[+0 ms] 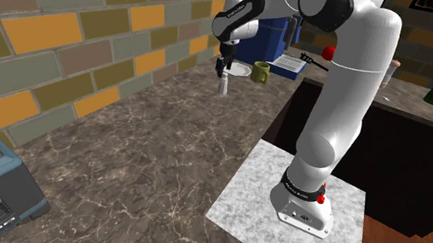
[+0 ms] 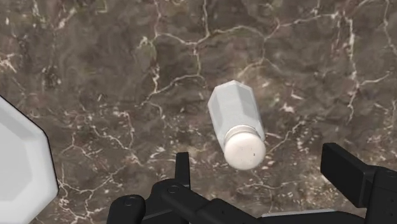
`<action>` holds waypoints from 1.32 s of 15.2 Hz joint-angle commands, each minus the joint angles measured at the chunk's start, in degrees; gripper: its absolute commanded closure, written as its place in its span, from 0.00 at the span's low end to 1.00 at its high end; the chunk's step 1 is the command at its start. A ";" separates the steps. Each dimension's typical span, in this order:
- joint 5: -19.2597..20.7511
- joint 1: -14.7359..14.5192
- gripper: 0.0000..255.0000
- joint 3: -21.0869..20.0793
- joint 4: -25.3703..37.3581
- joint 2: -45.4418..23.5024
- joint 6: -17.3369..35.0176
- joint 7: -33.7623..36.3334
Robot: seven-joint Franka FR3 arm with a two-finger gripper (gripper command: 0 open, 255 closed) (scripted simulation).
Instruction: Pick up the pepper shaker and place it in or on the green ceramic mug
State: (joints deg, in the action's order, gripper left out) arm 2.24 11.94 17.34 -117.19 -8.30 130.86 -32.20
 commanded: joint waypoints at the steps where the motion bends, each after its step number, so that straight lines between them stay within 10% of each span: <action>1: -0.44 0.22 0.00 0.01 -0.14 -1.16 1.30 -0.40; 12: -1.08 0.50 0.00 -0.08 -0.81 -2.93 3.69 -0.84; 13: -1.08 0.50 1.00 -0.08 -0.81 -2.93 3.69 -0.84; 20: -1.08 0.50 1.00 -0.08 -0.79 -2.94 3.68 -0.85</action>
State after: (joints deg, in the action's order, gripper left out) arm 1.16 12.44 17.27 -117.97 -11.22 134.54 -33.04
